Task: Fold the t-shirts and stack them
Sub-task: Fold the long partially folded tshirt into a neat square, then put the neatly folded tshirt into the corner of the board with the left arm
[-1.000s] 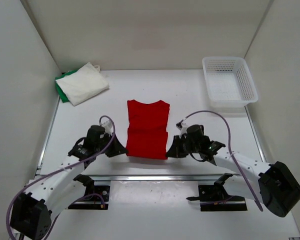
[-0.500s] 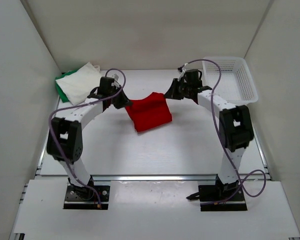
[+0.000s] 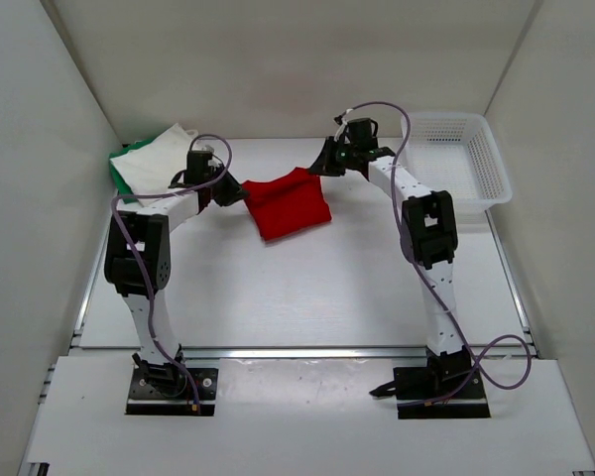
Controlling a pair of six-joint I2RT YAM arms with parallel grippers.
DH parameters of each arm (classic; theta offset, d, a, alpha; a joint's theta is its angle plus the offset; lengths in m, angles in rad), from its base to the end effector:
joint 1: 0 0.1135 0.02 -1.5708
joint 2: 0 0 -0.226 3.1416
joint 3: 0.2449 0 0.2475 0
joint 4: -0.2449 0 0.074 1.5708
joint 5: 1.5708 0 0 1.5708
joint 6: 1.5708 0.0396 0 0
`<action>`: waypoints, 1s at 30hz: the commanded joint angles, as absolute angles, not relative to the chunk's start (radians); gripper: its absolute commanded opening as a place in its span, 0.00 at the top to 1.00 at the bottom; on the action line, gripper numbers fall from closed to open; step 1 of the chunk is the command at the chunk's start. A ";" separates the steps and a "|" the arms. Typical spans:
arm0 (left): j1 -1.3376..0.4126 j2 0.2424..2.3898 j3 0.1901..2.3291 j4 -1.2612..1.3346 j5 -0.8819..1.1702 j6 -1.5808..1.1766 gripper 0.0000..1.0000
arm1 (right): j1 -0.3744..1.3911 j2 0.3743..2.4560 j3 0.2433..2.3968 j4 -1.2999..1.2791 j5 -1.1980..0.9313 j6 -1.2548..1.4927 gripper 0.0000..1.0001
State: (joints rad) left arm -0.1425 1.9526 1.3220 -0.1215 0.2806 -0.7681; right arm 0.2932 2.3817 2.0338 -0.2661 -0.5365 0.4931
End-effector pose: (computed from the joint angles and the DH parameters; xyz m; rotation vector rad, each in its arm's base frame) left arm 0.4096 -0.0698 0.1536 -0.6021 2.3426 -0.7668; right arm 0.4904 0.1692 0.1815 -0.0946 2.2707 1.0182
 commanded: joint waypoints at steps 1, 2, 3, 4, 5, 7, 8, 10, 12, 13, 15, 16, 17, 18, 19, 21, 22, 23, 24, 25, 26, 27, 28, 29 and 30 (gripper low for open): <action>-0.126 1.922 1.356 -0.043 0.267 -0.766 0.69 | 0.281 2.427 2.176 -0.328 -0.470 0.505 1.00; -0.120 1.927 1.383 -0.057 0.271 -0.755 0.53 | 0.287 2.443 2.207 -0.340 -0.454 0.502 0.92; -0.114 1.927 1.394 -0.080 0.268 -0.743 0.48 | 0.293 2.451 2.239 -0.353 -0.442 0.502 0.88; -0.104 1.910 1.388 -0.077 0.268 -0.742 0.43 | 0.291 2.457 2.247 -0.360 -0.440 0.496 0.79; -0.103 1.886 1.346 -0.049 0.270 -0.756 0.41 | 0.288 2.459 2.270 -0.377 -0.443 0.500 0.73; -0.106 1.852 1.269 -0.014 0.255 -0.762 0.43 | 0.290 2.454 2.310 -0.403 -0.442 0.480 0.66; -0.110 1.832 1.258 -0.015 0.241 -0.746 0.43 | 0.288 2.450 2.322 -0.431 -0.437 0.466 0.62; -0.132 1.809 1.188 0.021 0.221 -0.724 0.39 | 0.302 2.418 2.315 -0.474 -0.417 0.422 0.61; -0.155 1.825 1.163 0.025 0.229 -0.703 0.29 | 0.308 2.372 2.258 -0.480 -0.396 0.400 0.61; -0.156 1.839 1.146 0.043 0.276 -0.695 0.27 | 0.316 2.321 2.196 -0.468 -0.394 0.390 0.61; -0.152 1.868 1.112 0.090 0.352 -0.715 0.16 | 0.334 2.242 2.080 -0.408 -0.386 0.377 0.61; -0.155 1.881 1.100 0.112 0.392 -0.724 0.09 | 0.337 2.188 1.992 -0.369 -0.387 0.376 0.61; -0.149 1.885 1.068 0.148 0.400 -0.733 0.06 | 0.342 2.127 1.902 -0.347 -0.388 0.373 0.62; -0.146 1.879 1.045 0.194 0.414 -0.745 0.01 | 0.350 2.091 1.852 -0.290 -0.387 0.379 0.61; -0.152 1.879 1.019 0.218 0.416 -0.753 0.01 | 0.347 2.032 1.760 -0.257 -0.380 0.385 0.60; -0.159 1.885 1.006 0.258 0.410 -0.758 0.01 | 0.342 1.965 1.649 -0.161 -0.420 0.414 0.59; -0.166 1.903 1.021 0.244 0.407 -0.752 0.01 | 0.344 1.941 1.590 -0.138 -0.428 0.419 0.59; -0.179 1.925 1.040 0.236 0.396 -0.747 0.05 | 0.338 1.916 1.557 -0.123 -0.440 0.431 0.60; -0.187 1.946 1.051 0.215 0.382 -0.746 0.07 | 0.337 1.901 1.531 -0.104 -0.443 0.436 0.59; -0.193 1.957 1.058 0.213 0.364 -0.756 0.12 | 0.342 1.879 1.499 -0.082 -0.454 0.448 0.59; -0.199 1.979 1.072 0.228 0.353 -0.767 0.21 | 0.347 1.852 1.464 -0.063 -0.448 0.445 0.59; -0.199 2.009 1.080 0.230 0.344 -0.773 0.26 | 0.360 1.842 1.450 -0.058 -0.442 0.452 0.60; -0.198 2.025 1.101 0.230 0.351 -0.785 0.35 | 0.365 1.815 1.415 -0.043 -0.443 0.448 0.60; -0.204 2.055 1.130 0.233 0.357 -0.805 0.41 | 0.377 1.792 1.385 -0.031 -0.442 0.452 0.60; -0.207 2.089 1.152 0.236 0.371 -0.825 0.50 | 0.383 1.767 1.350 -0.019 -0.440 0.459 0.60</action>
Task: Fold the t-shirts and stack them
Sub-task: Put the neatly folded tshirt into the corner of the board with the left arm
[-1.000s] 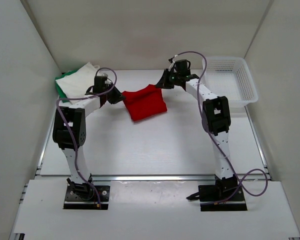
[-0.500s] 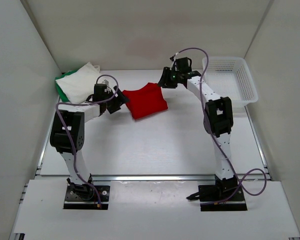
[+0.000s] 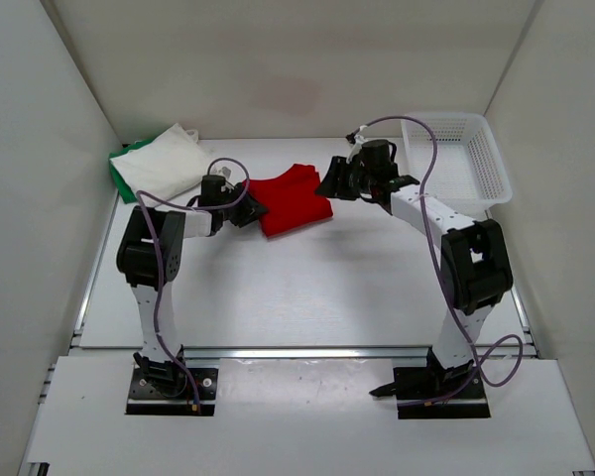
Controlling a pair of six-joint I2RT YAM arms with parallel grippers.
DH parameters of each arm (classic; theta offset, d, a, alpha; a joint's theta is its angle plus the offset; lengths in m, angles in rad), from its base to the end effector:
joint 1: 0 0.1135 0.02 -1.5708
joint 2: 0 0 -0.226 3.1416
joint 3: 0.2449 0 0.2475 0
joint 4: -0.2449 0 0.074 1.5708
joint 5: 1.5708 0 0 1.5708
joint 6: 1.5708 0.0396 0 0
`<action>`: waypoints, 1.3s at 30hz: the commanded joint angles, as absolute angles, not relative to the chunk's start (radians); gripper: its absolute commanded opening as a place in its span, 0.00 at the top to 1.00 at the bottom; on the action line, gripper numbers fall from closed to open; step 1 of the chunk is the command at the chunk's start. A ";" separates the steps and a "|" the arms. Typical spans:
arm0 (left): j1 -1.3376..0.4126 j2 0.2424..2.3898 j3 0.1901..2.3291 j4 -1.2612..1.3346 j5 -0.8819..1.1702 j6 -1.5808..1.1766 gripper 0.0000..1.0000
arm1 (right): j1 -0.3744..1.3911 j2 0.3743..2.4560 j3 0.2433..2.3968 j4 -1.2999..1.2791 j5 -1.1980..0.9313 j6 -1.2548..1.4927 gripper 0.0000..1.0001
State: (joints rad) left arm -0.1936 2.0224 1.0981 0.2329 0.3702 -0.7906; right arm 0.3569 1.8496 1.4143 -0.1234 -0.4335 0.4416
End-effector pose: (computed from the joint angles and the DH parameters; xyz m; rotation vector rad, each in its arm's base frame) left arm 0.3864 -0.0904 0.0906 -0.4980 2.3292 -0.9189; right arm 0.3863 0.1618 0.2257 -0.1750 2.2082 0.9198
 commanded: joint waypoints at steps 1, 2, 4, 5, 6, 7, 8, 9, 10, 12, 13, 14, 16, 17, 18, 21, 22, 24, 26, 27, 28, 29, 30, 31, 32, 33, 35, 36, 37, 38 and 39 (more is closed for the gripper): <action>-0.212 2.101 1.167 0.254 0.382 -0.830 0.53 | 0.390 1.753 1.327 -0.011 -0.443 0.463 0.60; -0.221 2.118 1.193 0.262 0.396 -0.850 0.61 | 0.393 1.731 1.284 0.024 -0.446 0.465 0.60; -0.229 2.151 1.242 0.256 0.406 -0.868 0.75 | 0.409 1.680 1.174 0.060 -0.436 0.479 0.60; -0.242 2.155 1.277 0.249 0.414 -0.874 0.81 | 0.422 1.643 1.146 0.081 -0.420 0.480 0.60; -0.250 2.158 1.332 0.235 0.429 -0.870 0.86 | 0.420 1.608 1.088 0.090 -0.425 0.488 0.60; -0.261 2.161 1.395 0.198 0.422 -0.865 0.89 | 0.420 1.605 1.027 0.109 -0.428 0.488 0.61; -0.267 2.174 1.438 0.152 0.436 -0.851 0.95 | 0.422 1.565 0.996 0.130 -0.426 0.500 0.61; -0.267 2.178 1.518 0.106 0.439 -0.838 0.97 | 0.417 1.527 0.941 0.138 -0.422 0.499 0.61; -0.267 2.187 1.605 0.080 0.446 -0.833 0.99 | 0.417 1.496 0.883 0.144 -0.423 0.512 0.61; -0.253 2.201 1.734 0.000 0.474 -0.825 1.00 | 0.405 1.450 0.809 0.156 -0.425 0.514 0.61; -0.249 2.209 1.825 -0.033 0.476 -0.813 1.00 | 0.403 1.422 0.766 0.167 -0.428 0.521 0.61; -0.233 2.217 1.918 -0.091 0.472 -0.792 1.00 | 0.393 1.399 0.726 0.170 -0.429 0.525 0.61; -0.184 2.230 2.044 -0.194 0.474 -0.767 1.00 | 0.377 1.379 0.692 0.175 -0.440 0.531 0.61; -0.169 2.226 2.096 -0.221 0.474 -0.750 1.00 | 0.370 1.378 0.674 0.175 -0.454 0.535 0.61; -0.128 2.205 2.112 -0.238 0.462 -0.746 1.00 | 0.358 1.378 0.667 0.167 -0.465 0.529 0.61; -0.013 2.101 2.010 -0.160 0.475 -0.767 1.00 | 0.357 1.365 0.644 0.172 -0.465 0.522 0.61; 0.048 2.080 1.934 -0.111 0.476 -0.787 1.00 | 0.354 1.362 0.640 0.178 -0.469 0.520 0.61; 0.122 1.998 1.809 -0.065 0.454 -0.781 0.99 | 0.357 1.373 0.637 0.189 -0.495 0.531 0.61; 0.178 1.944 1.670 -0.045 0.404 -0.770 0.79 | 0.370 1.388 0.634 0.192 -0.506 0.525 0.60; 0.219 1.906 1.622 -0.011 0.382 -0.775 0.46 | 0.380 1.394 0.629 0.192 -0.511 0.535 0.61; 0.257 1.887 1.517 0.056 0.390 -0.804 0.01 | 0.387 1.393 0.626 0.193 -0.521 0.525 0.61; 0.280 1.846 1.409 0.089 0.382 -0.849 0.01 | 0.393 1.399 0.623 0.193 -0.523 0.520 0.60; 0.314 1.800 1.300 0.159 0.382 -0.870 0.01 | 0.402 1.404 0.611 0.192 -0.529 0.520 0.61; 0.340 1.772 1.249 0.217 0.377 -0.911 0.01 | 0.408 1.402 0.606 0.193 -0.534 0.519 0.61; 0.356 1.737 1.158 0.271 0.383 -0.931 0.01 | 0.408 1.401 0.595 0.201 -0.541 0.522 0.61; 0.359 1.699 1.088 0.290 0.379 -0.919 0.02 | 0.405 1.397 0.577 0.206 -0.546 0.522 0.61; 0.356 1.645 1.022 0.279 0.330 -0.893 0.01 | 0.407 1.393 0.560 0.221 -0.552 0.531 0.61; 0.344 1.610 0.987 0.276 0.316 -0.888 0.02 | 0.407 1.384 0.554 0.222 -0.555 0.534 0.61; 0.347 1.595 0.968 0.281 0.295 -0.888 0.02 | 0.416 1.379 0.548 0.222 -0.543 0.525 0.61; 0.344 1.568 0.938 0.281 0.279 -0.896 0.02 | 0.416 1.371 0.542 0.213 -0.546 0.531 0.61; 0.350 1.545 0.908 0.278 0.266 -0.903 0.01 | 0.420 1.365 0.532 0.222 -0.542 0.525 0.60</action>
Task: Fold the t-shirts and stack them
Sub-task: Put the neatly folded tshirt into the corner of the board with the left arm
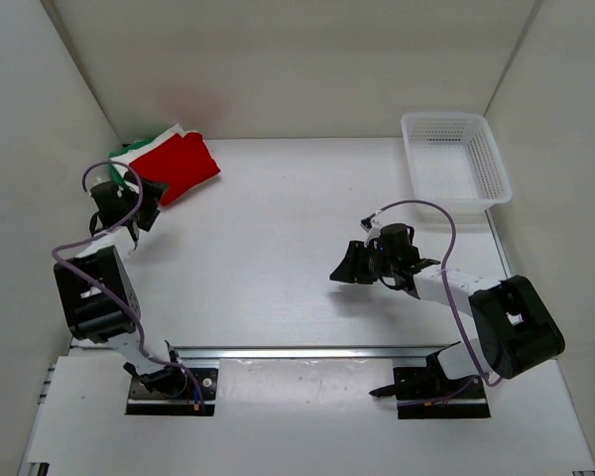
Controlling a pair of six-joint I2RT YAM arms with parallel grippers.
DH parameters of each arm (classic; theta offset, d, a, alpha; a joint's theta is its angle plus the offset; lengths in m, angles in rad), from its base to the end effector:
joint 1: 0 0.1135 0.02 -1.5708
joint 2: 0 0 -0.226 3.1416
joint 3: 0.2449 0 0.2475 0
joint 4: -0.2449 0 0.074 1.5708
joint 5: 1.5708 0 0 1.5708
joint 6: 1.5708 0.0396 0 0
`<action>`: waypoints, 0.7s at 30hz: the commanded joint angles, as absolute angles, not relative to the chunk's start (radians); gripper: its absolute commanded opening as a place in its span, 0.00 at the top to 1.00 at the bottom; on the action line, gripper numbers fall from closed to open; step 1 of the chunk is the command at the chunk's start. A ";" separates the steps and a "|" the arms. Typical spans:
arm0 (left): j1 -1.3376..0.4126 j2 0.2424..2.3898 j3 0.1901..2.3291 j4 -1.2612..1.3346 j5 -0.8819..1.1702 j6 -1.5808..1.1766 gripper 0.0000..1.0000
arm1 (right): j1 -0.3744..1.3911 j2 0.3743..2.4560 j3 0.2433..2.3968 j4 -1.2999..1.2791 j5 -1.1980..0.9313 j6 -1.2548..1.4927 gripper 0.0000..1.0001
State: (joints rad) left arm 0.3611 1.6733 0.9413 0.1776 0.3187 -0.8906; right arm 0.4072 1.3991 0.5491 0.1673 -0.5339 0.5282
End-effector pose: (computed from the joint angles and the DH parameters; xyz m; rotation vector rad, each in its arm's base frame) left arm 0.3381 0.1144 0.1637 -1.1058 1.8593 -0.6483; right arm 0.2388 0.1250 0.1272 -0.1635 2.3706 1.0806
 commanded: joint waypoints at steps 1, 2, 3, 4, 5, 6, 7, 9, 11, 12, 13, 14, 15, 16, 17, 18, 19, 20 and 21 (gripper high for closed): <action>0.345 1.517 0.907 0.266 0.262 -0.907 0.02 | 0.429 1.353 0.525 0.230 -0.535 0.528 0.60; 0.335 1.503 0.896 0.247 0.256 -0.897 0.01 | 0.428 1.347 0.514 0.238 -0.526 0.526 0.60; 0.318 1.471 0.882 0.236 0.236 -0.875 0.01 | 0.434 1.336 0.499 0.239 -0.520 0.525 0.60; 0.275 1.441 0.884 0.201 0.218 -0.856 0.01 | 0.436 1.330 0.492 0.241 -0.511 0.526 0.59; 0.208 1.427 0.885 0.143 0.178 -0.815 0.01 | 0.434 1.330 0.477 0.230 -0.491 0.522 0.52; 0.172 1.410 0.900 0.126 0.131 -0.757 0.01 | 0.434 1.324 0.479 0.219 -0.477 0.520 0.44; 0.081 1.398 0.907 0.070 0.102 -0.729 0.02 | 0.440 1.324 0.479 0.200 -0.436 0.512 0.38; -0.055 1.393 0.922 0.006 0.023 -0.674 0.01 | 0.452 1.325 0.485 0.157 -0.378 0.499 0.01; -0.174 1.402 0.919 -0.029 0.055 -0.657 0.01 | 0.469 1.333 0.500 0.115 -0.354 0.480 0.01; -0.201 1.419 0.919 -0.049 0.081 -0.647 0.01 | 0.474 1.348 0.506 0.109 -0.351 0.477 0.01; -0.236 1.428 0.908 -0.066 0.095 -0.647 0.01 | 0.489 1.361 0.514 0.089 -0.362 0.471 0.00; -0.286 1.434 0.905 -0.066 0.130 -0.638 0.01 | 0.508 1.377 0.515 0.103 -0.406 0.445 0.01; -0.316 1.442 0.887 -0.077 0.162 -0.629 0.01 | 0.523 1.387 0.526 0.118 -0.422 0.439 0.01; -0.340 1.440 0.862 -0.090 0.163 -0.627 0.01 | 0.540 1.397 0.526 0.123 -0.458 0.440 0.01; -0.365 1.439 0.848 -0.094 0.182 -0.620 0.01 | 0.555 1.407 0.517 0.144 -0.488 0.446 0.01; -0.374 1.433 0.813 -0.092 0.195 -0.615 0.01 | 0.557 1.423 0.506 0.168 -0.505 0.455 0.00; -0.377 1.408 0.767 -0.091 0.210 -0.617 0.02 | 0.567 1.431 0.491 0.181 -0.535 0.472 0.01; -0.370 1.375 0.738 -0.068 0.224 -0.617 0.01 | 0.572 1.437 0.489 0.216 -0.558 0.485 0.01; -0.364 1.353 0.694 -0.046 0.241 -0.612 0.02 | 0.574 1.439 0.476 0.248 -0.586 0.498 0.01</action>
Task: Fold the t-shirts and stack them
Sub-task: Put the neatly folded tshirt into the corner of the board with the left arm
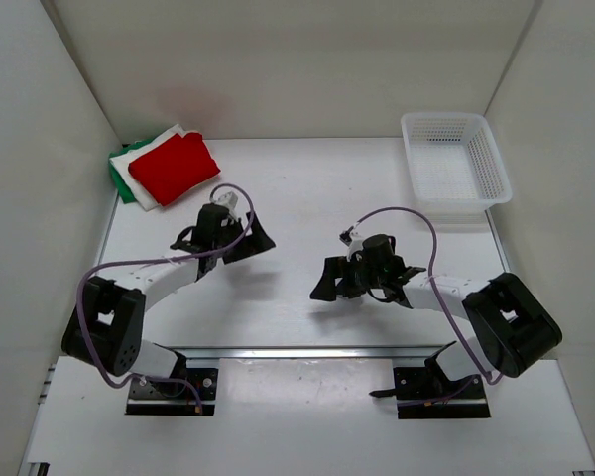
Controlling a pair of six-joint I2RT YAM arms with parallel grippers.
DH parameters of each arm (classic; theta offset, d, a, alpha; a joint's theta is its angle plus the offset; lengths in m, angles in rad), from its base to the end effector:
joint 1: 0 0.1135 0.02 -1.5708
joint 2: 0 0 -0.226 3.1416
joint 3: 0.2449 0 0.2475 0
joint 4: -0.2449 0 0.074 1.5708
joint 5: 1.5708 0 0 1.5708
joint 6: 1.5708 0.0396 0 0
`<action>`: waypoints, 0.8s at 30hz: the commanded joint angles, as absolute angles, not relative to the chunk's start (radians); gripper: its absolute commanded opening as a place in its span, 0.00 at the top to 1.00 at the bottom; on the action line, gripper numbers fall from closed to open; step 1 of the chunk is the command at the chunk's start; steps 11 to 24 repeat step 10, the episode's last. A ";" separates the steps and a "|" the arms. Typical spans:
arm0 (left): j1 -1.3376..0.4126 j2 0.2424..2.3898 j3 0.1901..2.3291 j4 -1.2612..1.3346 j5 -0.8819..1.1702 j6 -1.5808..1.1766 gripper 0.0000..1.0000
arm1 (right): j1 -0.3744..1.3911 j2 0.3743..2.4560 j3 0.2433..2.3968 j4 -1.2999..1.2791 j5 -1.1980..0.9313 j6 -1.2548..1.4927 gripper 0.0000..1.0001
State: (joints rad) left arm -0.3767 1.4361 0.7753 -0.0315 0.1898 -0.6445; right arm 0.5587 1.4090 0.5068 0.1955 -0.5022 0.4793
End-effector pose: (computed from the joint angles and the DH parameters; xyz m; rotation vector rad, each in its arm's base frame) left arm 0.2790 -0.1184 0.1654 -0.2104 2.3525 -0.7378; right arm 0.2122 0.1552 0.1147 -0.3800 2.3939 1.0867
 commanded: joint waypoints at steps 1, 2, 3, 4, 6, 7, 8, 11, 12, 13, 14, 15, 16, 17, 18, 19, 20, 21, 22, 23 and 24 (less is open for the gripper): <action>-0.356 1.310 0.649 -0.038 0.242 -0.612 0.02 | 0.574 1.440 0.454 0.261 -0.598 0.508 0.01; -0.353 1.263 0.603 -0.023 0.241 -0.614 0.01 | 0.574 1.442 0.446 0.281 -0.613 0.515 0.01; -0.354 1.211 0.563 -0.011 0.233 -0.608 0.02 | 0.569 1.440 0.430 0.297 -0.635 0.518 0.01; -0.360 1.189 0.542 -0.012 0.210 -0.601 0.02 | 0.565 1.434 0.431 0.296 -0.649 0.515 0.01; -0.365 1.099 0.493 -0.028 0.181 -0.595 0.01 | 0.566 1.421 0.422 0.310 -0.643 0.511 0.01; -0.362 1.080 0.473 -0.038 0.178 -0.594 0.01 | 0.568 1.410 0.414 0.314 -0.650 0.506 0.01; -0.345 1.039 0.451 -0.046 0.181 -0.603 0.01 | 0.557 1.402 0.408 0.331 -0.661 0.508 0.01; -0.321 0.959 0.400 -0.066 0.193 -0.609 0.01 | 0.555 1.385 0.390 0.350 -0.664 0.517 0.01; -0.321 0.959 0.400 -0.066 0.193 -0.609 0.01 | 0.555 1.385 0.390 0.350 -0.664 0.517 0.01; -0.321 0.959 0.400 -0.066 0.193 -0.609 0.01 | 0.555 1.385 0.390 0.350 -0.664 0.517 0.01; -0.321 0.959 0.400 -0.066 0.193 -0.609 0.01 | 0.555 1.385 0.390 0.350 -0.664 0.517 0.01; -0.321 0.959 0.400 -0.066 0.193 -0.609 0.01 | 0.555 1.385 0.390 0.350 -0.664 0.517 0.01; -0.321 0.959 0.400 -0.066 0.193 -0.609 0.01 | 0.555 1.385 0.390 0.350 -0.664 0.517 0.01; -0.321 0.959 0.400 -0.066 0.193 -0.609 0.01 | 0.555 1.385 0.390 0.350 -0.664 0.517 0.01; -0.321 0.959 0.400 -0.066 0.193 -0.609 0.01 | 0.555 1.385 0.390 0.350 -0.664 0.517 0.01; -0.321 0.959 0.400 -0.066 0.193 -0.609 0.01 | 0.555 1.385 0.390 0.350 -0.664 0.517 0.01; -0.321 0.959 0.400 -0.066 0.193 -0.609 0.01 | 0.555 1.385 0.390 0.350 -0.664 0.517 0.01; -0.321 0.959 0.400 -0.066 0.193 -0.609 0.01 | 0.555 1.385 0.390 0.350 -0.664 0.517 0.01; -0.321 0.959 0.400 -0.066 0.193 -0.609 0.01 | 0.555 1.385 0.390 0.350 -0.664 0.517 0.01; -0.321 0.959 0.400 -0.066 0.193 -0.609 0.01 | 0.555 1.385 0.390 0.350 -0.664 0.517 0.01; -0.321 0.959 0.400 -0.066 0.193 -0.609 0.01 | 0.555 1.385 0.390 0.350 -0.664 0.517 0.01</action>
